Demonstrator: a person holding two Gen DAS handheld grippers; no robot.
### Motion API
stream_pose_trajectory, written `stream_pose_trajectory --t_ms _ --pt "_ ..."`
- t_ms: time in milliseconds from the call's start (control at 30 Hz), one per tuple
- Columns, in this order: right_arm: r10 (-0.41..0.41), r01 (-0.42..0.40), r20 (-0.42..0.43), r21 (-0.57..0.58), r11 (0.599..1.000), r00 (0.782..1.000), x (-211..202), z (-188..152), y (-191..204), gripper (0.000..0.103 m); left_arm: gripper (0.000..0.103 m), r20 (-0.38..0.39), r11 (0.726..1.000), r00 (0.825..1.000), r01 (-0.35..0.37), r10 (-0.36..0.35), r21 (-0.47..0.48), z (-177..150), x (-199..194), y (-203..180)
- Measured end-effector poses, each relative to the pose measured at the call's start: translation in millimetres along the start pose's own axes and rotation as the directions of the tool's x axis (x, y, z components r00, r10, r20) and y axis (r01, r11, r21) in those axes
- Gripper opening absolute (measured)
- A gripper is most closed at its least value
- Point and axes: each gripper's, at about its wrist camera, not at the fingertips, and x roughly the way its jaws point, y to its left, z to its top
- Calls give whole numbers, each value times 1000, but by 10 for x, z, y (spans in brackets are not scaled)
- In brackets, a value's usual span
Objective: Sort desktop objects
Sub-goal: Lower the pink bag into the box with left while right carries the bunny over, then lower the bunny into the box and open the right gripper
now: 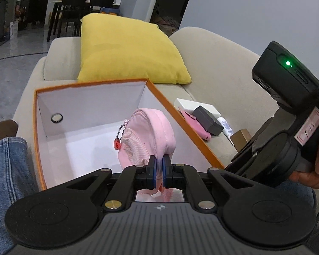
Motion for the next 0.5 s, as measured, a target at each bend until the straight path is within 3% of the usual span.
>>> stream_pose_trajectory --t_ms 100,300,500 --pt "-20 21 7 -37 999 1000 21 -5 43 33 6 -15 1000 1000 -4 4 -7 0 65 6" --pt "2 4 63 -94 996 998 -241 -47 -9 44 6 -18 999 1000 -9 9 -34 61 107 20" --pt "0 18 234 -76 997 972 -734 -125 -265 46 6 1 999 1000 -6 6 -47 219 184 -25"
